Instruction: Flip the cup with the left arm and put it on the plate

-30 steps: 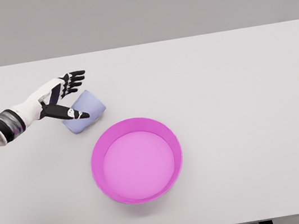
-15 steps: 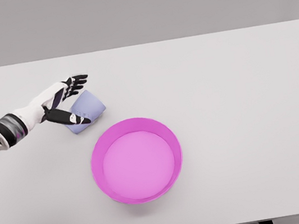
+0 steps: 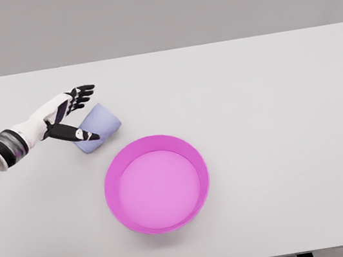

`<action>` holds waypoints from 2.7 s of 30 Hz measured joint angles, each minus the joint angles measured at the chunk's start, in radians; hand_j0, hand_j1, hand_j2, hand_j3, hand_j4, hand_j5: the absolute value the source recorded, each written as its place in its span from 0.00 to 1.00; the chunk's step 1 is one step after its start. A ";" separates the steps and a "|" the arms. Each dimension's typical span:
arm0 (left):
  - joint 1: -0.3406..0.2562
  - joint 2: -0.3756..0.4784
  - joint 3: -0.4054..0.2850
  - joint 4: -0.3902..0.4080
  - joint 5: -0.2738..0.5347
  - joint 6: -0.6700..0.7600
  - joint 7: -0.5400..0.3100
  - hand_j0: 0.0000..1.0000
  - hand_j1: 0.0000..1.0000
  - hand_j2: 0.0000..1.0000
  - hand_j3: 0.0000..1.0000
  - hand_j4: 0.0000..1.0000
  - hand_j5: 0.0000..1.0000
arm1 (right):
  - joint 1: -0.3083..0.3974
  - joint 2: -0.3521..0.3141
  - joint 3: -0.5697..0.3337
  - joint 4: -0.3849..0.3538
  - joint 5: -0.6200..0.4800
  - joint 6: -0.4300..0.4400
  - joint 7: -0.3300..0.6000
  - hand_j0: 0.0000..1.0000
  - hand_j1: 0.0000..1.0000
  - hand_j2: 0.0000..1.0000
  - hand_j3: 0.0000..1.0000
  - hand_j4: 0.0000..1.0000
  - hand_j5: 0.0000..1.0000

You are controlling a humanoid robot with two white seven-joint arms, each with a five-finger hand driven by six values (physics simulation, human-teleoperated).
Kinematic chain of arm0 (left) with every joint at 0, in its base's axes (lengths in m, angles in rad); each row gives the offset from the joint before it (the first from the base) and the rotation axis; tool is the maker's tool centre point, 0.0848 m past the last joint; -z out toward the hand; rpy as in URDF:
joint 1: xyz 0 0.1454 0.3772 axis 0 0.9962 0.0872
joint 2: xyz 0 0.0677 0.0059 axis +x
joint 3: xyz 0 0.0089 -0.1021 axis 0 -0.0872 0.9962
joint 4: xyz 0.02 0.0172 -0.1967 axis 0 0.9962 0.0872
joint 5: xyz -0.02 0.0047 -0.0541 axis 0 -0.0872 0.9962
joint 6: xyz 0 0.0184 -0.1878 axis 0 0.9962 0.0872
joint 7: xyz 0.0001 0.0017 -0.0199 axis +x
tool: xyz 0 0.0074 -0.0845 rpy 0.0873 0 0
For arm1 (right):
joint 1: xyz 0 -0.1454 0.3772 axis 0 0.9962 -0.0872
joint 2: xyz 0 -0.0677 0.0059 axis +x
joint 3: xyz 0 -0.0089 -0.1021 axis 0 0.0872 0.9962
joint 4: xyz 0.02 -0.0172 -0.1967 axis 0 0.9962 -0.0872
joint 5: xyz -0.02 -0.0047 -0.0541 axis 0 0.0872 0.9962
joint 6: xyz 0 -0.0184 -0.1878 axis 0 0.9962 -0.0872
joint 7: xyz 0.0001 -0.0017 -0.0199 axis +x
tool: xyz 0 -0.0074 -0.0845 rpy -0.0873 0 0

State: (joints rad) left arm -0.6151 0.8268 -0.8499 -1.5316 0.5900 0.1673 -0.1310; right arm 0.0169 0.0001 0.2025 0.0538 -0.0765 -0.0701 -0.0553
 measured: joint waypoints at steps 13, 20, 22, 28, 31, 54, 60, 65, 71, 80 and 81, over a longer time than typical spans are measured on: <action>0.014 -0.048 -0.004 0.024 -0.033 0.003 0.001 1.00 1.00 1.00 1.00 1.00 1.00 | 0.000 0.000 0.000 0.000 0.000 0.000 0.000 1.00 1.00 1.00 1.00 1.00 1.00; 0.029 -0.073 -0.004 0.045 -0.053 0.003 0.001 0.63 0.63 0.63 0.63 0.63 0.63 | 0.000 0.000 0.000 0.000 0.000 0.000 0.000 1.00 1.00 1.00 1.00 1.00 1.00; 0.031 -0.076 -0.002 0.047 -0.054 0.001 0.000 0.59 0.59 0.59 0.59 0.59 0.59 | 0.000 0.000 0.000 0.000 0.000 0.000 0.000 1.00 1.00 1.00 1.00 1.00 1.00; 0.052 -0.071 0.007 0.035 -0.057 -0.041 -0.005 0.48 0.48 0.48 0.48 0.48 0.48 | 0.000 0.000 0.000 0.000 0.000 0.000 0.000 1.00 1.00 1.00 1.00 1.00 1.00; 0.147 -0.063 0.079 0.000 -0.063 -0.098 -0.009 0.46 0.46 0.46 0.46 0.46 0.46 | 0.000 0.000 0.000 0.000 0.000 0.000 0.000 1.00 1.00 1.00 1.00 1.00 1.00; 0.399 -0.124 0.326 -0.229 -0.197 -0.765 -0.069 0.37 0.37 0.37 0.37 0.37 0.37 | 0.000 0.000 0.000 0.000 0.000 0.000 0.000 1.00 1.00 1.00 1.00 1.00 1.00; 0.469 -0.257 0.320 -0.231 -0.205 -0.777 -0.063 0.38 0.38 0.38 0.38 0.38 0.38 | 0.000 0.000 0.000 0.000 0.000 0.000 0.000 1.00 1.00 1.00 1.00 1.00 1.00; 0.529 -0.370 0.325 -0.232 -0.204 -0.778 -0.047 0.40 0.40 0.40 0.40 0.40 0.40 | 0.000 0.000 0.000 0.000 0.000 0.000 0.000 1.00 1.00 1.00 1.00 1.00 1.00; 0.589 -0.424 0.329 -0.232 -0.188 -0.778 -0.039 0.41 0.41 0.41 0.41 0.41 0.41 | 0.000 0.000 0.000 0.000 0.000 0.000 0.000 1.00 1.00 1.00 1.00 1.00 1.00; 0.598 -0.451 0.328 -0.232 -0.116 -0.778 -0.038 0.42 0.42 0.42 0.42 0.42 0.42 | 0.000 0.000 0.000 0.000 0.000 0.000 0.000 1.00 1.00 1.00 1.00 1.00 1.00; 0.595 -0.456 0.329 -0.232 -0.117 -0.778 -0.040 0.42 0.42 0.42 0.42 0.42 0.42 | 0.000 0.000 0.000 0.000 0.000 0.000 0.000 1.00 1.00 1.00 1.00 1.00 1.00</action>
State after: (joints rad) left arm -0.0199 0.3713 -0.5207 -1.7637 0.4734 -0.6103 -0.1714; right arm 0.0169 0.0001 0.2025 0.0536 -0.0765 -0.0701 -0.0553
